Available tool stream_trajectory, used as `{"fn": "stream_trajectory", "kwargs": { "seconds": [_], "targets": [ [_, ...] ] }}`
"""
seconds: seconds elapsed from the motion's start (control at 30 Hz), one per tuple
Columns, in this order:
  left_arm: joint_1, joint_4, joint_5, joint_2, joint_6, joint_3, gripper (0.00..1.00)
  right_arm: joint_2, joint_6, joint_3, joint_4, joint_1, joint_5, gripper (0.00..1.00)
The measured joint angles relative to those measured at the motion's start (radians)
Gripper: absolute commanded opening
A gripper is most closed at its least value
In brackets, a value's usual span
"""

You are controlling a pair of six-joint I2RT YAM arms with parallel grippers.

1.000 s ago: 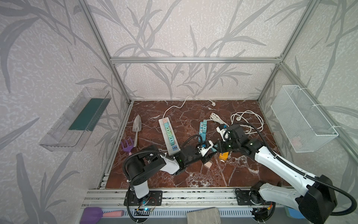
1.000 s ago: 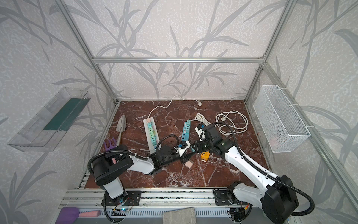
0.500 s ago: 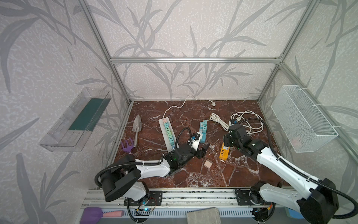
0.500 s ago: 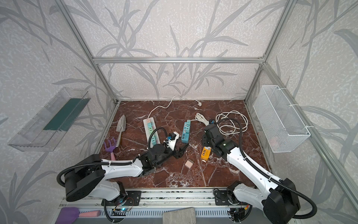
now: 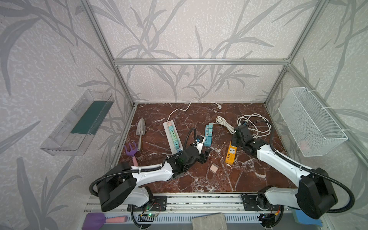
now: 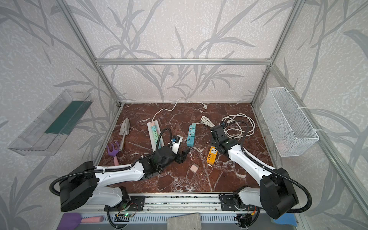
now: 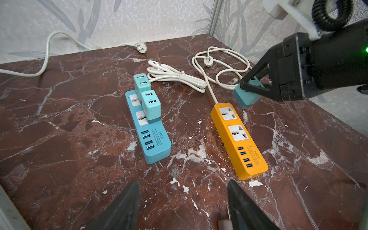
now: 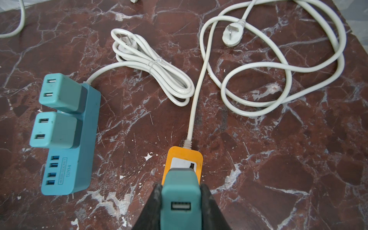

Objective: Insert plugs into power strip
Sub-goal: Insert the plug into the socket.

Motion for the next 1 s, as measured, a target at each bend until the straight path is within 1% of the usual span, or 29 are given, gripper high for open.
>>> {"fn": "stream_trajectory", "kwargs": {
  "seconds": [0.23,0.53,0.73,1.0],
  "targets": [
    [0.005,-0.013,-0.001,0.0,-0.012,0.0,0.7,0.034,0.018,-0.057,0.058,-0.045,-0.044,0.0],
    [0.007,-0.021,-0.002,0.0,-0.017,0.0,0.7,0.066,0.025,-0.061,0.12,-0.069,-0.074,0.0],
    [0.008,-0.023,-0.005,0.0,-0.017,0.0,0.7,0.088,0.033,-0.046,0.106,-0.069,-0.074,0.0],
    [0.012,-0.023,-0.008,0.0,-0.016,0.0,0.7,0.172,0.034,0.009,0.09,-0.058,-0.064,0.0]
  ]
}}
